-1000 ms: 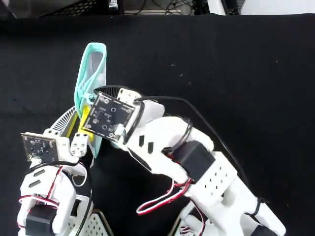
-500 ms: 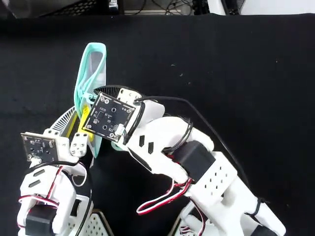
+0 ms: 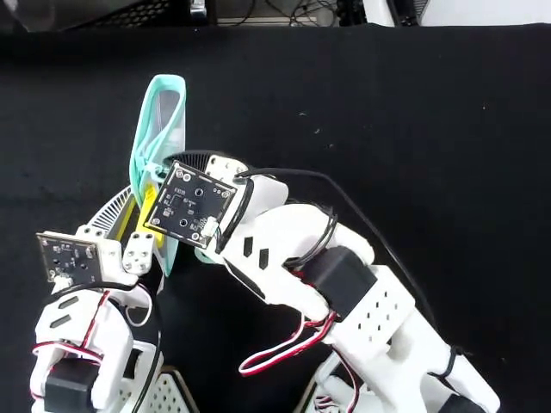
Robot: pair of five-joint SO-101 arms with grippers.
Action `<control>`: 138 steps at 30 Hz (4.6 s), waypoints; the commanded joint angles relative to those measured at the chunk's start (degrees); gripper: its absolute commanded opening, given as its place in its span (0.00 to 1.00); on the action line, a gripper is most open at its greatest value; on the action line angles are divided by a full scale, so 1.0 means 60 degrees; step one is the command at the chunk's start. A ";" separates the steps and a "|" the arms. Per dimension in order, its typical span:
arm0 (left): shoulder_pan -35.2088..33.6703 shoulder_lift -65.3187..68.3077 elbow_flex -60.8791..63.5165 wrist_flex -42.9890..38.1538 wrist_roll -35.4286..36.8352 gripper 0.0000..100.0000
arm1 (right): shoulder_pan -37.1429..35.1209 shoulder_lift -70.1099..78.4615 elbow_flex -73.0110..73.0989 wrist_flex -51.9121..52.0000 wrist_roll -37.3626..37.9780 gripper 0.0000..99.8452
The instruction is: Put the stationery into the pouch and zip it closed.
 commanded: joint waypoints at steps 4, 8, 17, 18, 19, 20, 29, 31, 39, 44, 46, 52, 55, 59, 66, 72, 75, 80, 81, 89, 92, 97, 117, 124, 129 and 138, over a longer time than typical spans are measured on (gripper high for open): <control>0.0066 -0.0015 0.0227 -0.0044 -0.0454 0.03 | 0.0147 -0.0667 -0.0418 -0.0073 0.0029 0.01; 0.0066 -0.0015 0.0198 -0.0044 -0.0440 0.03 | 0.0147 -0.1048 -0.0359 -0.0015 0.0015 0.02; 0.0066 -0.0015 0.0168 -0.0029 -0.0469 0.03 | 0.0147 0.0125 -0.0418 -0.0029 0.0015 0.11; 0.0066 -0.0015 0.0183 -0.0029 -0.0469 0.03 | 0.0147 0.0198 -0.0418 -0.0029 0.0015 0.11; 0.0066 -0.0015 0.0212 -0.0044 -0.0484 0.03 | 0.0147 0.0198 -0.0418 -0.0044 0.0015 0.11; 0.0066 -0.0015 0.0227 -0.0044 -0.0484 0.03 | 0.0147 0.0198 -0.0418 -0.0044 0.0015 0.11; 0.0066 -0.0015 0.0227 -0.0044 -0.0484 0.03 | 0.0147 0.0198 -0.0432 -0.0073 0.0088 0.05; 0.0066 -0.0015 0.0227 -0.0044 -0.0484 0.03 | 0.0147 0.0198 -0.0432 -0.0073 0.0088 0.03; 0.0066 -0.0015 0.0212 -0.0015 -0.0484 0.03 | 0.0381 0.0227 -0.0549 -0.0059 0.0088 0.01; 0.0066 -0.0015 0.0227 0.0000 -0.0484 0.03 | 0.0821 0.0183 -0.0784 -0.0044 0.0015 0.01; 0.0066 -0.0015 0.0227 0.0000 -0.0454 0.03 | 0.0821 0.0198 -0.0799 -0.0073 0.0015 0.01; 0.0154 -0.0015 0.0227 0.0029 -0.0440 0.03 | 0.1040 0.0198 -0.0637 -0.0630 -0.0190 0.01; 0.0183 -0.0015 0.0168 0.0278 -0.0498 0.03 | 0.1597 0.0198 -0.0286 -0.1480 -0.0894 0.01; 0.0183 -0.0015 0.0183 0.0381 -0.1011 0.03 | 0.2330 0.0198 -0.0051 -0.2183 -0.1524 0.01; 0.0198 -0.0015 0.0154 0.0527 -0.1084 0.03 | 0.2505 0.0227 -0.0051 -0.2242 -0.1568 0.01; 0.1004 -0.0015 0.0227 0.0586 -0.1099 0.03 | 0.2886 0.0256 -0.0037 -0.2505 -0.1582 0.01; 0.1033 -0.0015 0.0227 0.0645 -0.1099 0.03 | 0.3282 0.0256 -0.0037 -0.2681 -0.1597 0.01; 0.1077 -0.0015 0.0168 0.0762 -0.1099 0.03 | 0.3590 0.0256 -0.0037 -0.2842 -0.1597 0.01; 0.1062 -0.0015 0.0168 0.0762 -0.1099 0.03 | 0.3590 0.0256 -0.0037 -0.2842 -0.1597 0.01; 0.1048 -0.0015 0.0154 0.0762 -0.1099 0.03 | 0.3648 0.0271 0.0081 -0.2857 -0.1568 0.01; 0.1033 -0.0015 0.0139 0.0747 -0.1026 0.03 | 0.3473 0.0212 0.0095 -0.2799 -0.1538 0.01; 0.1033 -0.0015 -0.0286 0.1055 -0.0703 0.11 | 0.2593 0.0183 0.0022 -0.2315 -0.1451 0.01; -0.0945 -0.0029 -0.0974 0.1026 0.0586 0.17 | 0.0205 -0.1531 -0.0784 0.0190 0.0015 0.01; 0.0271 -0.0029 -0.3553 0.3985 0.0513 0.24 | 0.0205 -0.1062 -0.0784 0.0190 0.0029 0.01; 0.2234 -0.0029 -0.4125 0.4835 0.0249 0.24 | 0.0205 -0.1018 -0.0784 0.0190 0.0029 0.01; 0.2088 -0.0029 -0.2557 0.3165 0.0264 0.23 | 0.0161 -0.1062 -0.0784 0.0249 0.0029 0.01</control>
